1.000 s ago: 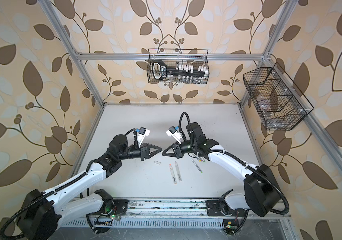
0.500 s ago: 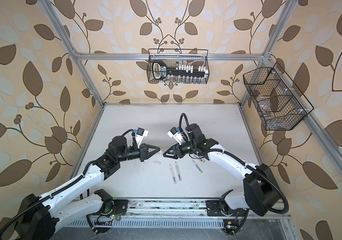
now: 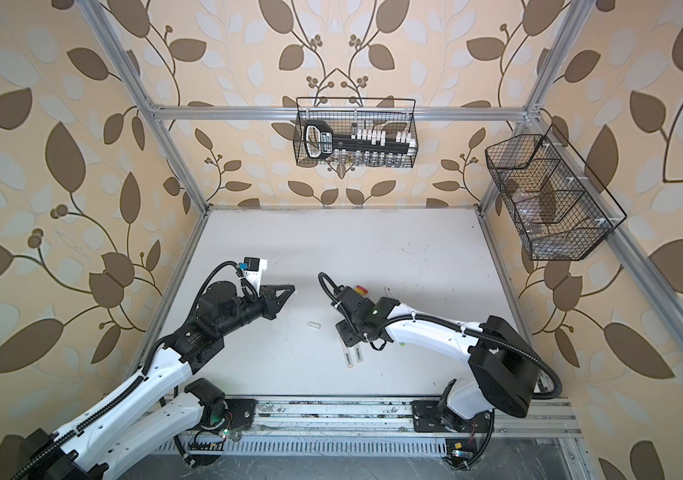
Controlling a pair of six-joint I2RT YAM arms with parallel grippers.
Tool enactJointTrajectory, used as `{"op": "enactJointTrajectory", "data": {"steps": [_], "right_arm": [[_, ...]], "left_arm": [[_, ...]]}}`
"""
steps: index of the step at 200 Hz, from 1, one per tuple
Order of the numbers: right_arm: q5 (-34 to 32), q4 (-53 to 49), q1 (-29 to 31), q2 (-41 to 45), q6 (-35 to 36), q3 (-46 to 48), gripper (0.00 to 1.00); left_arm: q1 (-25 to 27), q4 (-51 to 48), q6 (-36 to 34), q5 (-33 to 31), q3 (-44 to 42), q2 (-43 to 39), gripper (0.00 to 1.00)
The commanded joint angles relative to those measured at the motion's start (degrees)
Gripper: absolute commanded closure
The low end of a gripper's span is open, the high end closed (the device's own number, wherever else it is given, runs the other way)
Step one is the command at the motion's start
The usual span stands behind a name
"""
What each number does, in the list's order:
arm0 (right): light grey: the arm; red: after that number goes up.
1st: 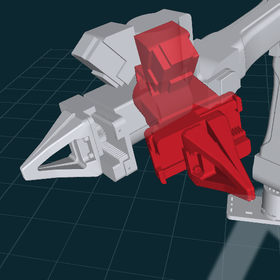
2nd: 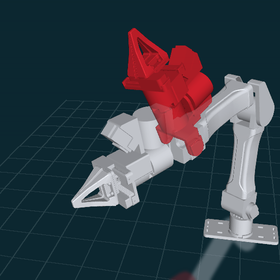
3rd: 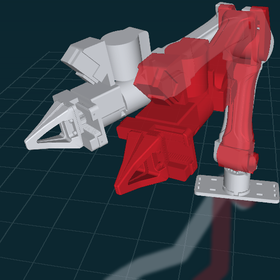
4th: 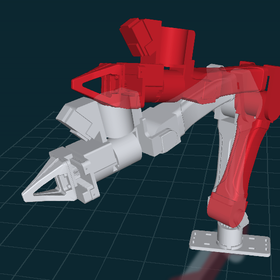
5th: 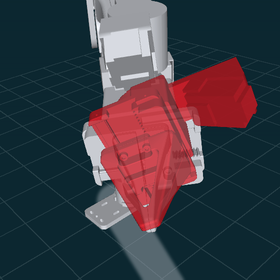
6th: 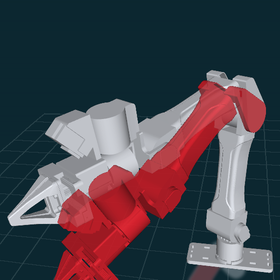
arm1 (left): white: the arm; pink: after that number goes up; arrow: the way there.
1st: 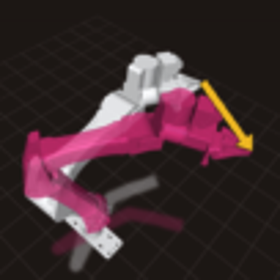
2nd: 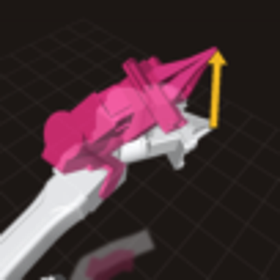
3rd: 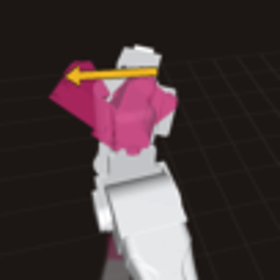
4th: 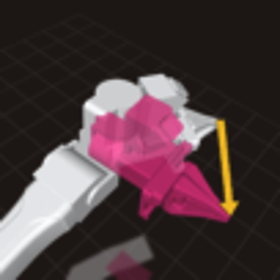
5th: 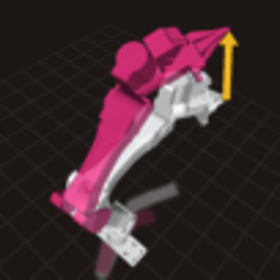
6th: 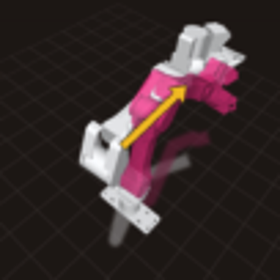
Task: Insert the pens into the pen caps
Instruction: 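Lower the right gripper onto the pink-tipped highlighter while the left holds the cap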
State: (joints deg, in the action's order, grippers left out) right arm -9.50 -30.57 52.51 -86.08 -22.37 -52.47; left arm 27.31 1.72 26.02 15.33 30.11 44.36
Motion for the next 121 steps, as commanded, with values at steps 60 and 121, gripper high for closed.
{"op": "enactJointTrajectory", "data": {"steps": [60,121], "right_arm": [[-3.94,0.15,1.27,-8.0,-3.76,1.4,0.49],[-0.35,1.8,1.44,-10.14,-3.82,3.83,0.62]], "left_arm": [[-0.15,-0.18,-1.64,-2.59,-0.66,-1.91,1.0],[-0.15,-0.35,-1.77,-3.12,-0.17,-1.49,1.0]]}}
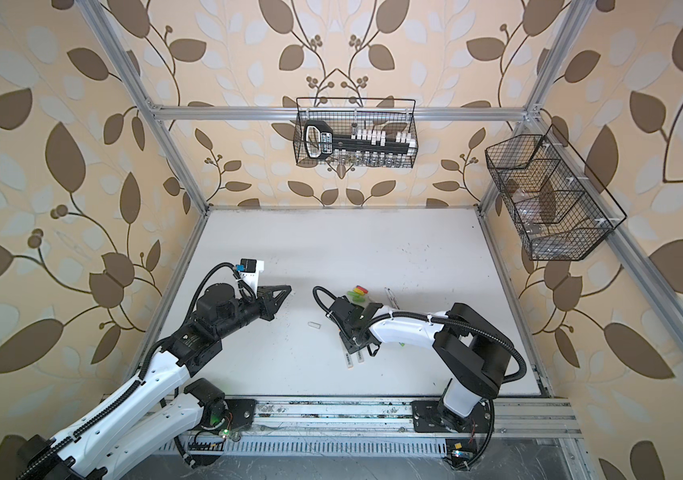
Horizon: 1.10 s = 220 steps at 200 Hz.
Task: Insert the pens into the pen caps
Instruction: 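Lower the right gripper onto the pink-tipped highlighter while the left holds the cap, then grasp the pink-tipped highlighter with the right gripper and lift it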
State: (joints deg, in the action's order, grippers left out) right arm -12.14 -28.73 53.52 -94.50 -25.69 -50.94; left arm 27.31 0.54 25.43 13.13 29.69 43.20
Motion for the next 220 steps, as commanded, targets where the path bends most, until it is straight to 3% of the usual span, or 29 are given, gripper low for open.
{"op": "enactJointTrajectory", "data": {"steps": [1,50,100,168,220], "right_arm": [[2.39,0.02,0.4,-1.78,-0.5,2.36,0.62],[4.14,0.53,0.97,-3.62,0.59,2.34,0.76],[1.65,-0.98,-0.72,-1.38,5.84,-0.49,0.84],[0.29,2.11,-0.38,10.23,16.3,-0.08,0.86],[0.81,9.12,4.63,19.51,19.65,0.97,0.87]], "left_arm": [[-0.2,0.85,-1.17,-0.91,0.26,-0.32,1.0],[-0.24,1.27,-0.95,-0.06,0.92,0.65,1.0],[-0.27,-1.51,-0.47,2.26,3.29,1.0,1.0],[-0.31,0.37,2.07,10.93,3.91,4.15,1.0],[-0.24,4.68,5.0,15.79,3.37,7.42,1.0]]}}
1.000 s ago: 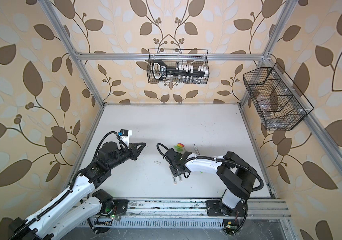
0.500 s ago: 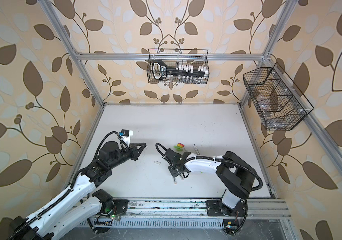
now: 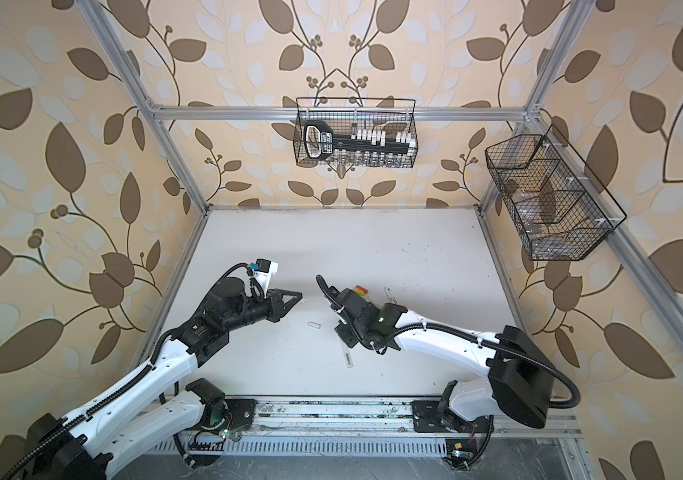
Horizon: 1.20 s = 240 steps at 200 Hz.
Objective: Insert the pens into the pen caps
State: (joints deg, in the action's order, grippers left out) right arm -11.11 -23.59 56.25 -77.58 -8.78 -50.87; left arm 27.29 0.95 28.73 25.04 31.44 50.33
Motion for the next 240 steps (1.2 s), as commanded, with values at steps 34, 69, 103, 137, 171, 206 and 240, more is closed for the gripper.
{"op": "enactJointTrajectory", "data": {"steps": [34,69,103,137,171,206,240], "right_arm": [[-3.24,7.71,4.64,4.02,2.09,1.98,0.87],[-4.96,9.99,5.48,4.13,1.87,2.44,0.88],[-5.98,11.5,5.72,4.61,2.94,2.83,0.89],[-5.53,12.12,5.85,4.11,3.33,2.45,0.89],[-5.68,12.8,5.81,3.93,3.18,2.52,0.89],[-5.89,13.14,5.8,3.88,3.24,2.43,0.89],[-6.0,13.22,5.8,4.02,3.25,2.45,0.89]], "left_arm": [[-1.84,6.78,4.9,5.78,1.1,0.4,1.0],[-6.31,9.95,8.96,13.75,1.89,2.72,1.0],[-6.55,8.97,8.38,16.38,3.29,5.68,1.0],[-6.55,10.71,8.89,18.41,2.86,6.89,1.0],[-6.52,11.26,9.11,19.89,3.03,7.8,1.0],[-6.46,11.79,9.46,21.03,3.25,9.13,1.0],[-6.37,11.86,9.41,21.11,3.2,9.77,1.0]]}}
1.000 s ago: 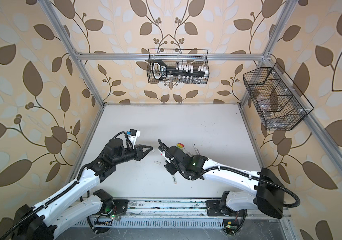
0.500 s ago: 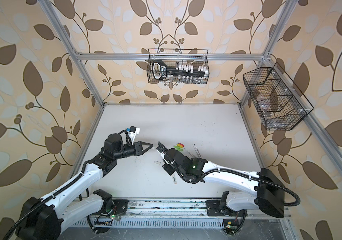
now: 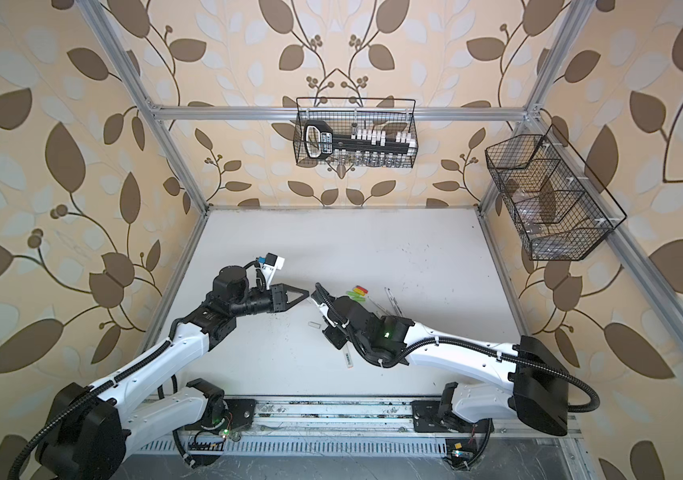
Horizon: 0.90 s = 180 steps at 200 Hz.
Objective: Insert the pens into the pen caps
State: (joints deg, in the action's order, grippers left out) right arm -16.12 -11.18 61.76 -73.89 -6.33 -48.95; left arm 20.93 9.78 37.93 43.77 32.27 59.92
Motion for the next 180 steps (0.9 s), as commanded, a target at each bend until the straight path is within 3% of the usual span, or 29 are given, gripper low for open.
{"op": "enactJointTrajectory", "data": {"steps": [1,101,180], "right_arm": [[-1.01,0.85,0.29,0.37,0.84,0.52,0.89],[-1.24,1.07,0.3,-1.17,0.36,0.44,0.89],[-1.83,1.34,0.15,-1.17,0.72,-0.31,0.88]], "left_arm": [[-0.01,3.04,0.21,2.37,2.36,0.19,1.0],[-0.1,2.3,0.2,1.25,2.53,-2.18,1.0],[0.08,2.02,0.05,2.36,2.86,0.75,1.0]]}}
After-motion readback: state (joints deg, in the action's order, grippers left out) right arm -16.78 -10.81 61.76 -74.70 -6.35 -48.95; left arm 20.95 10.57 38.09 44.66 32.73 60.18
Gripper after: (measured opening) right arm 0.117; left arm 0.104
